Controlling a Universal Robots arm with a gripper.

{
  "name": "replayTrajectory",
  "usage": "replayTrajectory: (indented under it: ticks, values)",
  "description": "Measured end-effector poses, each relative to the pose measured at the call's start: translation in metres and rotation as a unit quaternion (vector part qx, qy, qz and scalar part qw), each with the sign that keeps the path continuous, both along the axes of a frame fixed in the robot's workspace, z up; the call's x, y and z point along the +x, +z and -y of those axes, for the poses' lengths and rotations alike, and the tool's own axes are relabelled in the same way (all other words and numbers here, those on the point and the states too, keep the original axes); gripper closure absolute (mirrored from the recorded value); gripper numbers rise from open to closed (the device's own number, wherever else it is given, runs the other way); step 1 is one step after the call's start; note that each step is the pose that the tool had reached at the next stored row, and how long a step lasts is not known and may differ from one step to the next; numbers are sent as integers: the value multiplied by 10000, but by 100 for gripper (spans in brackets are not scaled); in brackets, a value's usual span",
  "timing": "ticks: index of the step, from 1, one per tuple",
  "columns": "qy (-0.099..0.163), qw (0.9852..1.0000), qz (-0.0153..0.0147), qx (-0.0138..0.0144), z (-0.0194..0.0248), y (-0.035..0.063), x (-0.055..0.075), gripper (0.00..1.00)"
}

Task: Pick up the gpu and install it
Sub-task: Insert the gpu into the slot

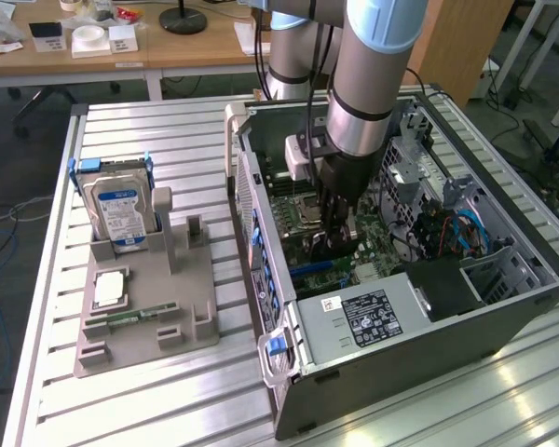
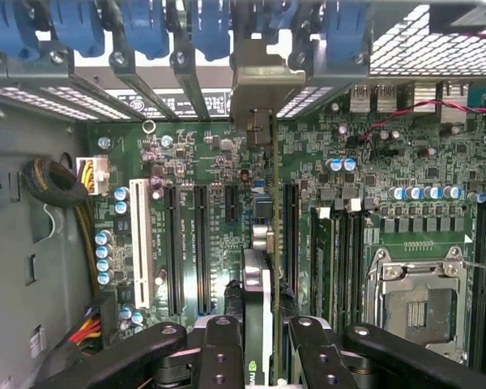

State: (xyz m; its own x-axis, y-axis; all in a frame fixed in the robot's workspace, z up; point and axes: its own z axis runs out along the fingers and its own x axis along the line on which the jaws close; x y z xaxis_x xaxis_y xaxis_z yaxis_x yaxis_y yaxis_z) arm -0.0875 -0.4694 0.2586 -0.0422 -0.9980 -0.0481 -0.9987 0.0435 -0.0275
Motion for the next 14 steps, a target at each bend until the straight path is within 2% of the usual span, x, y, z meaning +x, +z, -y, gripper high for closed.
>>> replayTrajectory:
  ticks: [14]
  values:
    - [-23,10000,-1,-1,-5,-3,-51,73]
